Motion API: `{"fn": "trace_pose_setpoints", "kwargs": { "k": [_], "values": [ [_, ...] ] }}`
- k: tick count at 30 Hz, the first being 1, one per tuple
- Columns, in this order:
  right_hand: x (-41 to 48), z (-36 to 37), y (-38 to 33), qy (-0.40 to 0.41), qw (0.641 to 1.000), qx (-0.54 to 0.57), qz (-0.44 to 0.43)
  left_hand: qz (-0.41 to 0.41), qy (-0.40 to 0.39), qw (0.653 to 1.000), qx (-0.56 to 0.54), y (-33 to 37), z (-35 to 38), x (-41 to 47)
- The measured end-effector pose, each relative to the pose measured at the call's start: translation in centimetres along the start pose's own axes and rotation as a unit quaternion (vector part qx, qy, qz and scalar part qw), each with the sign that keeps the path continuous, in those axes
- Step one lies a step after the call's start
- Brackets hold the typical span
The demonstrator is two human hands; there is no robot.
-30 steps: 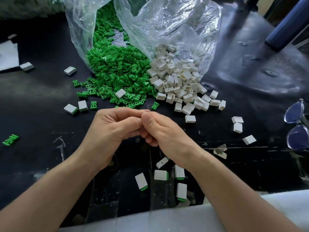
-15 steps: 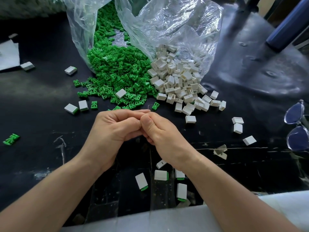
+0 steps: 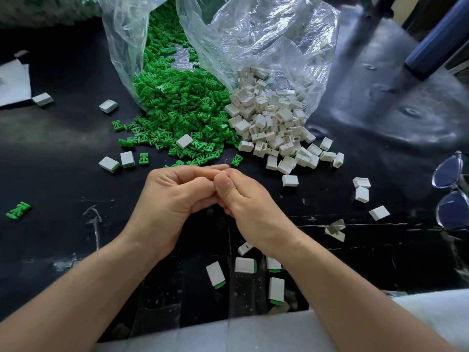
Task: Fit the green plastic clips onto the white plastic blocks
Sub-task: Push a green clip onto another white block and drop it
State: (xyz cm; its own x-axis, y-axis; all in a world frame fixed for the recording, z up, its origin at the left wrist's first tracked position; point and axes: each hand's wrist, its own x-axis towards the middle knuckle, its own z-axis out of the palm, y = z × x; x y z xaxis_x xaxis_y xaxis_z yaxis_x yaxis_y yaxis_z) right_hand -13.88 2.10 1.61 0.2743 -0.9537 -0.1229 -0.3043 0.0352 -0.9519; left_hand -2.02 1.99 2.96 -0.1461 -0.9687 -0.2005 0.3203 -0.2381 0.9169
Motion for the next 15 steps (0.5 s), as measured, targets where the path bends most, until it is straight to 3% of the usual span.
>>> {"fn": "trace_pose_setpoints", "kwargs": {
  "k": [7, 15],
  "values": [
    [0.0, -0.1, -0.1, 0.003, 1.000, 0.003, 0.006, 0.013, -0.009, 1.000, 0.013, 0.0, -0.1, 0.0],
    [0.3, -1.6, -0.9, -0.040, 0.981, 0.178, 0.069, -0.002, -0.048, 0.999, 0.021, 0.2, -0.9, 0.4]
  ]
}}
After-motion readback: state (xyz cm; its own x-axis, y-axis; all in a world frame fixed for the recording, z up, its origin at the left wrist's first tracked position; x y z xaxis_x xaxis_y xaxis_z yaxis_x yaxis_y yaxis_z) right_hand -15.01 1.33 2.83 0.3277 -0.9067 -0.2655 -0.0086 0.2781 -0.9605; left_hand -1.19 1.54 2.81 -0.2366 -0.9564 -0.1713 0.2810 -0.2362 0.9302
